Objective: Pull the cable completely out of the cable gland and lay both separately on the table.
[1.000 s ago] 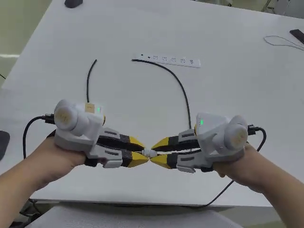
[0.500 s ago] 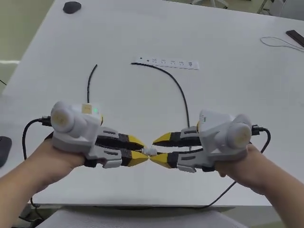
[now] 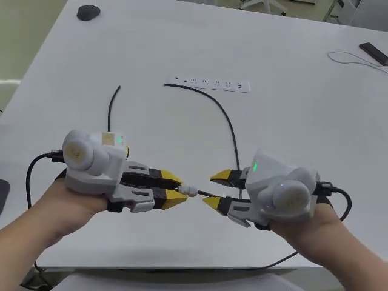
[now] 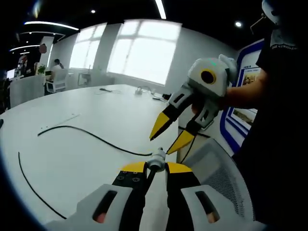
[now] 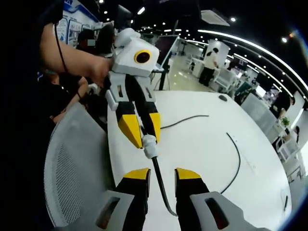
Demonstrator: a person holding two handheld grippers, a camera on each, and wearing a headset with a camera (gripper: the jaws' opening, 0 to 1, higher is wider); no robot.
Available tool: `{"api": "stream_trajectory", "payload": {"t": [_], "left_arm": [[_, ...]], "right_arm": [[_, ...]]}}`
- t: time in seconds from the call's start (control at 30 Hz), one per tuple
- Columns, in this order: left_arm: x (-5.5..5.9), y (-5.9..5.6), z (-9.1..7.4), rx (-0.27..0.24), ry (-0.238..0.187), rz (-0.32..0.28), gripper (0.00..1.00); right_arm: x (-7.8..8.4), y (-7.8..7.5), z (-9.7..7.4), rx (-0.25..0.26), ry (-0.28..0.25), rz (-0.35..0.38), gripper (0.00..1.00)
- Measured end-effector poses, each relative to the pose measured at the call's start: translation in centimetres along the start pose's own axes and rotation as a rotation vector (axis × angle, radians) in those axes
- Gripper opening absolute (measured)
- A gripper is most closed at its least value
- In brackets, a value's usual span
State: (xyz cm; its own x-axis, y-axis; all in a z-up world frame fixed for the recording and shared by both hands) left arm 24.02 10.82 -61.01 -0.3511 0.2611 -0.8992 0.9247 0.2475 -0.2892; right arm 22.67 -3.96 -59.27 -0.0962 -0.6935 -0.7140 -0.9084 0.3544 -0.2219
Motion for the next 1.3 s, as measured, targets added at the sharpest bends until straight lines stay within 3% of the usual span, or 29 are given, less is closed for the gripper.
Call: {"api": "stream_trajectory", "payload": {"t": [0.07, 0.27, 0.5, 0.63, 1.1, 1.3], "left_arm": [[0.0, 0.1, 0.0, -0.005, 0.001, 0.000, 0.15], [0.0, 0.1, 0.2, -0.009, 0.004, 0.003, 0.15], [0.1, 0.1, 0.4, -0.012, 0.005, 0.004, 0.15], [0.1, -0.1, 0.4, -0.011, 0.002, -0.003, 0.15], [0.0, -0.1, 0.4, -0.015, 0.002, 0.002, 0.15], [0.0, 0.1, 0.2, -0.022, -0.001, -0.003, 0.15]], "right_arm": [[0.1, 0.2, 0.2, 0.021, 0.016, -0.027, 0.11], [-0.6, 0.4, 0.7, 0.059, -0.007, -0.048, 0.11], [-0.8, 1.0, 1.0, 0.046, 0.016, -0.100, 0.02], [-0.6, 0.9, 0.9, 0.050, 0.010, -0.062, 0.01], [-0.2, 0.9, 0.7, 0.062, 0.001, -0.052, 0.00], [0.4, 0.4, 0.5, 0.069, 0.000, 0.012, 0.00]]}}
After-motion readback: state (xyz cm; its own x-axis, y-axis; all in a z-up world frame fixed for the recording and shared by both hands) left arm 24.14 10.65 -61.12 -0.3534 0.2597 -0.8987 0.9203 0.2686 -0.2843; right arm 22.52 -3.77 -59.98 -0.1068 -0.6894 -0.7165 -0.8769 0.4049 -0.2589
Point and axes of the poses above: the centre of the closed fingertips' face, and the gripper's own axes: z roughly forward along the fingers, y roughly to its left, x roughly out of its underside, the point moved 8 cm from there along -z, roughly backward along the fingers, and after that the axes turned 2 degrees about x, right-handed, at the moved point
